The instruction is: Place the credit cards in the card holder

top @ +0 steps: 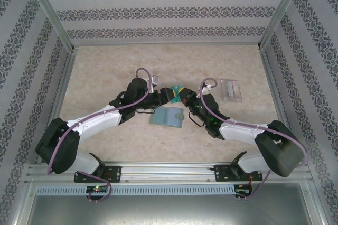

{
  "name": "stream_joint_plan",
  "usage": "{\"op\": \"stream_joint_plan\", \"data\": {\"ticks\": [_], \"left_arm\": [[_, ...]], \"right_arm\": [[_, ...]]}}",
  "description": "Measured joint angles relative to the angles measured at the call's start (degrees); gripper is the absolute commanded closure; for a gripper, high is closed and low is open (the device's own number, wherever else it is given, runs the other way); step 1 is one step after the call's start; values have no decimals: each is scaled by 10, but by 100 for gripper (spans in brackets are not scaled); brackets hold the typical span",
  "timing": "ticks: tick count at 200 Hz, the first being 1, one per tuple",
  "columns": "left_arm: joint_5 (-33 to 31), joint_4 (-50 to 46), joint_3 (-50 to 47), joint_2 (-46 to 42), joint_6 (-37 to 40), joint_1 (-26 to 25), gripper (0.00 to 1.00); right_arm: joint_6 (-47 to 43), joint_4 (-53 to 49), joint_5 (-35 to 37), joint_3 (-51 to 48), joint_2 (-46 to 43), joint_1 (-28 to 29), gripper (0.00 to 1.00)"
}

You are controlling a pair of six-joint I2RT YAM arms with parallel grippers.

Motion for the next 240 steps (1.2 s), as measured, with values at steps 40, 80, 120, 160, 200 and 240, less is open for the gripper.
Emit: {"op": "stream_joint_plan", "data": {"ticks": [40,80,120,160,200,240], "left_arm": [[10,4,17,0,-11,7,57],[27,17,21,6,-25,17,69],[37,19,30,19,-31,24,61],[38,19,38,19,-30,25,75],[51,42,38,27,-39,32,100],[75,58,36,31,-46,45,100]], "right_arm": [[16,16,1,-6,-22,0,100],[18,30,2,-6,-25,0,100],[18,31,1,-6,-31,4,100],[14,31,1,-6,-51,4,100],[18,31,8,-6,-45,2,100],[11,35,0,-6,-40,-5,96]]}}
